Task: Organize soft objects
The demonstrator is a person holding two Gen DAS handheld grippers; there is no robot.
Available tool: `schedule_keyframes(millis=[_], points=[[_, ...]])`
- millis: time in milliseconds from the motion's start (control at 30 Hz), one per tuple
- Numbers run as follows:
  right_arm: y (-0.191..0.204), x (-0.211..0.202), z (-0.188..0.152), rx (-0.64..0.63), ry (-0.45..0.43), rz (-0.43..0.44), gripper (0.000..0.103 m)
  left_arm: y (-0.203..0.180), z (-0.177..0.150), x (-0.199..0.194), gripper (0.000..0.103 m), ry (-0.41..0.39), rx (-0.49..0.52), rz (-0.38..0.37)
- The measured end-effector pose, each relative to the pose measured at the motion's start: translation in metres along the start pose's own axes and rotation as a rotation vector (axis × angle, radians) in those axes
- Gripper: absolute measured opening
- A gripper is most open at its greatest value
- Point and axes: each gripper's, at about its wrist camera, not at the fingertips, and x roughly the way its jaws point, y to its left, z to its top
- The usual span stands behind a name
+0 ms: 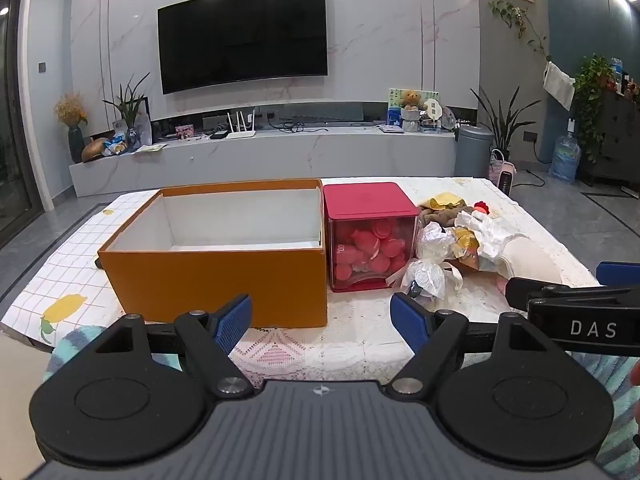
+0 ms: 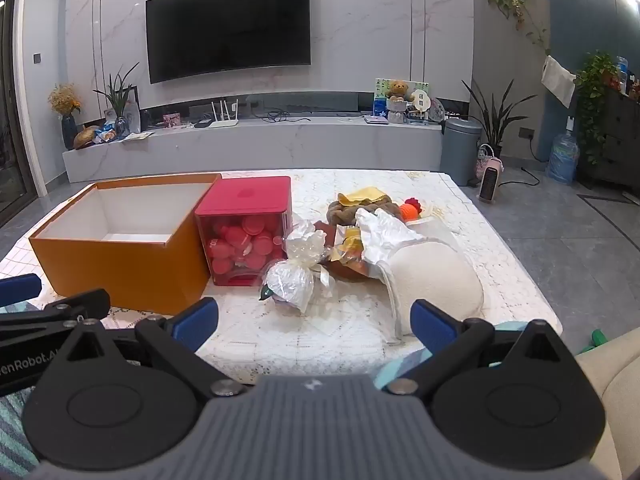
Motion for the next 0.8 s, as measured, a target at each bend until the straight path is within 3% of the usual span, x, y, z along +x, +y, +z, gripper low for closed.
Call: schedule_keyframes(millis=[800], points=[[0.001, -0.0011, 0.0014, -0.002, 0.007, -0.003, 0.1, 0.0006, -0.0032, 0.0023, 0.087, 0.014, 0.011, -0.002]])
